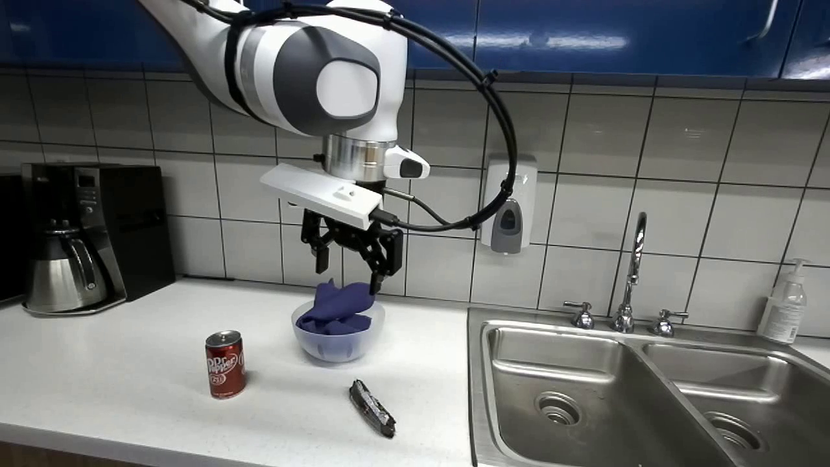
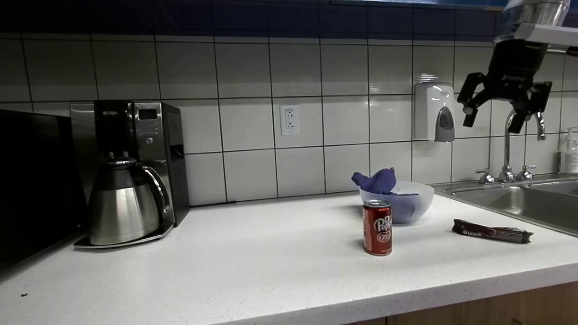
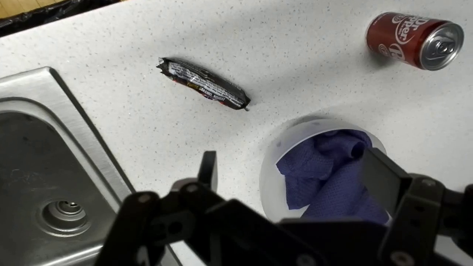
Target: Remove the towel from the bowl
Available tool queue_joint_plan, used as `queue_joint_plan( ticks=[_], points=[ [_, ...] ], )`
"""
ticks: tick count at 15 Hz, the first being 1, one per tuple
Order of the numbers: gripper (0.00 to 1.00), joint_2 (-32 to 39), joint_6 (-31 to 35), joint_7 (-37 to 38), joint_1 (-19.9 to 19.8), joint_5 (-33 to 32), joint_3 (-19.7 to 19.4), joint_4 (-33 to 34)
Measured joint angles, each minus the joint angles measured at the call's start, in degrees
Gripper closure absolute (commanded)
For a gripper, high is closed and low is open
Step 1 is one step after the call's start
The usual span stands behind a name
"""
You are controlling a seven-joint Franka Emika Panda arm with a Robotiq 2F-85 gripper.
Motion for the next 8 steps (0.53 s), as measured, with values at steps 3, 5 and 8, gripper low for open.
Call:
queue_joint_plan(
  ticks=[3,5,8],
  points=[
    [0.0,2.7,3.6,-1.3,1.2,2.0,0.6,0.0],
    [0.0,5.1,6.5,-1.7,2.2,3.1,1.5,0.0],
    [0.0,9.2,11.1,-1.8,3.5,5.3,3.2,0.2]
  ],
)
